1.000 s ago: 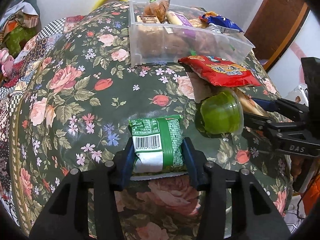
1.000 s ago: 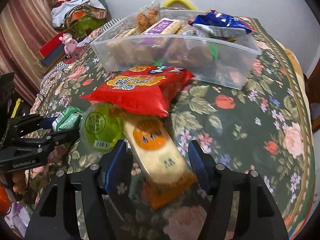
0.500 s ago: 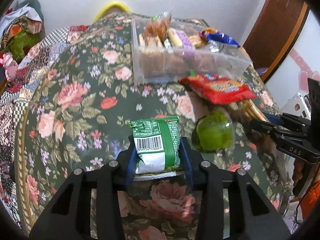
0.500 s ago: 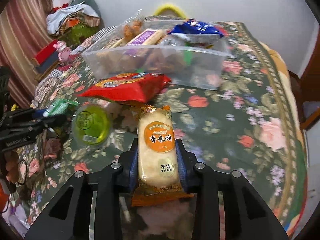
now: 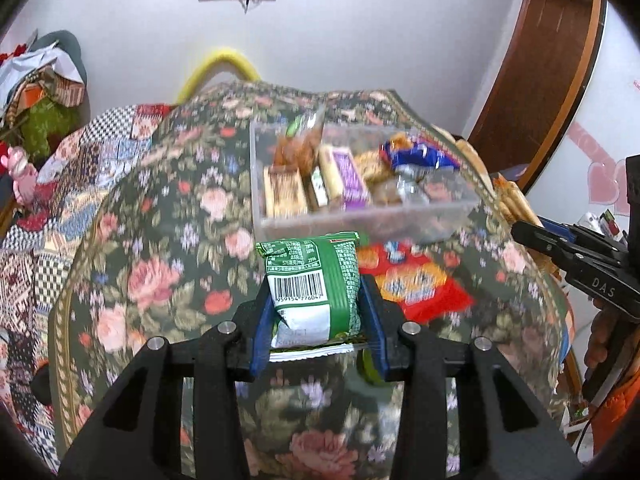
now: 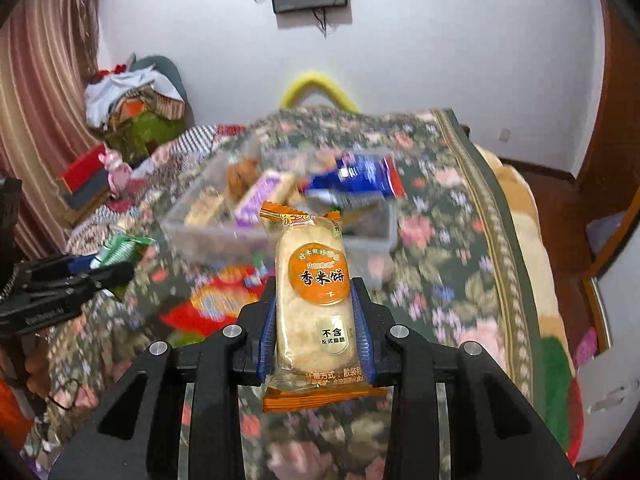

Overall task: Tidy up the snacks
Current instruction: 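Carry the green pack and rice cake over the clear box and release them inside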

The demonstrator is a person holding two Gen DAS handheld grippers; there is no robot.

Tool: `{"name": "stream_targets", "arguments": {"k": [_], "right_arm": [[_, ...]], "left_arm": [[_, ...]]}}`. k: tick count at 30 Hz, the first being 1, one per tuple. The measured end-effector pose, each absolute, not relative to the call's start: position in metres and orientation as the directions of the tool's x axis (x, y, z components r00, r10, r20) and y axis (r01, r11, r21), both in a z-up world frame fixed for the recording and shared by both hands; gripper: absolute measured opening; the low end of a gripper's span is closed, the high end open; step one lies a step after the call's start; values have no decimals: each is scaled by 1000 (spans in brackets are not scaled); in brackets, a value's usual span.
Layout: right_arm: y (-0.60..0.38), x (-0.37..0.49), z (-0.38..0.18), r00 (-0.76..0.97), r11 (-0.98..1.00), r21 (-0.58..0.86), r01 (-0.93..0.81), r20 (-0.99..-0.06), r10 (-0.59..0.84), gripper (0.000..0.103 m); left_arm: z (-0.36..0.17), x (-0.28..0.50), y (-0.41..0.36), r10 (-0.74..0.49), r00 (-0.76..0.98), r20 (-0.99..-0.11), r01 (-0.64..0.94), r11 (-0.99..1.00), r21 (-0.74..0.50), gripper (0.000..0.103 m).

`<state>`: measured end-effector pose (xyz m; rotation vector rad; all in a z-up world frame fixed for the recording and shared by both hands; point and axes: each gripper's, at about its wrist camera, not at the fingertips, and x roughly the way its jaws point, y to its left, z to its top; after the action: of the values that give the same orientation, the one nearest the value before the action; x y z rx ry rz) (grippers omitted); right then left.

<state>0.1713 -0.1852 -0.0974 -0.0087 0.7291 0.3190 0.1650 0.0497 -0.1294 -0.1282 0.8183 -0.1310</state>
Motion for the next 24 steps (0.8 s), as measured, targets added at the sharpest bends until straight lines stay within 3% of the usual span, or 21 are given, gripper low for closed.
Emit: {"name": "stream_targets", "arguments": {"k": [12, 24], "right_arm": [[-151, 216, -82, 726, 938, 110, -328, -606, 325, 31], [-131, 271, -104, 672, 937, 151, -317, -661, 333, 31]], "left_arm": [[-113, 218, 47, -154, 711, -686, 78, 987, -141, 40], [-130, 273, 41, -176, 679, -713, 98, 984, -149, 40]]}}
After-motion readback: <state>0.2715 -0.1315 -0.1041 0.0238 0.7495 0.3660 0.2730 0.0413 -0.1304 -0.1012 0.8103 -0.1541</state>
